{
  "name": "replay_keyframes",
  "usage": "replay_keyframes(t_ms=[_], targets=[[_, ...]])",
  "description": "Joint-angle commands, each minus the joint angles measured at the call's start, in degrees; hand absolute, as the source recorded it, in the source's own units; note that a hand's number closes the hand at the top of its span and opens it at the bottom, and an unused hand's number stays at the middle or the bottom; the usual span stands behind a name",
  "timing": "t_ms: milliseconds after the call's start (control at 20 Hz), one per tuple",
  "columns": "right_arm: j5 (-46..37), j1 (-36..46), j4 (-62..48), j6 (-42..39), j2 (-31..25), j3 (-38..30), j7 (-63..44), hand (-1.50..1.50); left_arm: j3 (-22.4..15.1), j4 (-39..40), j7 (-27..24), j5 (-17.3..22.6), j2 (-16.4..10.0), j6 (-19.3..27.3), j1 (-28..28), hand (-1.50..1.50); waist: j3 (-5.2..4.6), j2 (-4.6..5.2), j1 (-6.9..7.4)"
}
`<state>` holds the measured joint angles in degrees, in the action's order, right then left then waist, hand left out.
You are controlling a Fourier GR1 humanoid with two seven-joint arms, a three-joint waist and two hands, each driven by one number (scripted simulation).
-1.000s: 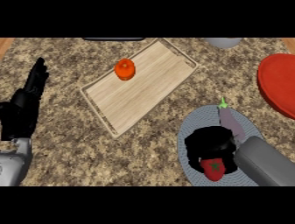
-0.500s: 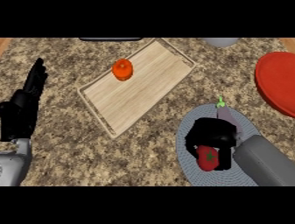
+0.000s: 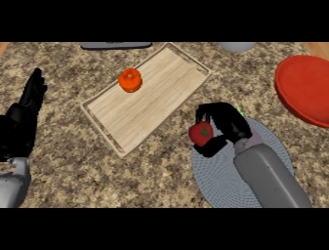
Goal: Pick the tomato from the placemat and place it in the bowl
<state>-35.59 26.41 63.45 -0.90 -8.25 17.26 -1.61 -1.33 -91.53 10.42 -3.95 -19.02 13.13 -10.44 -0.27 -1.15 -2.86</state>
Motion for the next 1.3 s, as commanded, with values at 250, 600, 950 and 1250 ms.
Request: replay_keyframes(t_ms=[250, 600, 950, 1250], targets=[[-11.07, 6.89, 12.82, 21.09, 8.13, -3.35, -35.15, 1.5, -0.99, 0.04, -0.07, -1.8, 0.8, 0.94, -0.23, 0.0, 0.09, 0.12, 1.16], [-20.88, 5.3, 21.4, 19.56, 4.66, -7.48, -47.03, 1.5, -1.15, -1.26, -0.61, -1.23, 1.86, -0.78, 0.72, 0.0, 0.25, 0.96, 2.42], [-13.99, 4.82, 17.13, 24.48, -3.07, -19.28, -36.34, 1.5, 0.38, 0.36, -3.27, -1.29, 2.35, -1.84, 0.77, 0.0, 0.27, 1.26, 3.02], [-2.81, 3.41, 12.24, 26.94, -11.17, -30.05, -23.34, 1.5, 1.05, -0.74, 1.32, -1.65, 1.54, -2.86, -3.23, 0.0, 0.34, 1.31, 2.9]])
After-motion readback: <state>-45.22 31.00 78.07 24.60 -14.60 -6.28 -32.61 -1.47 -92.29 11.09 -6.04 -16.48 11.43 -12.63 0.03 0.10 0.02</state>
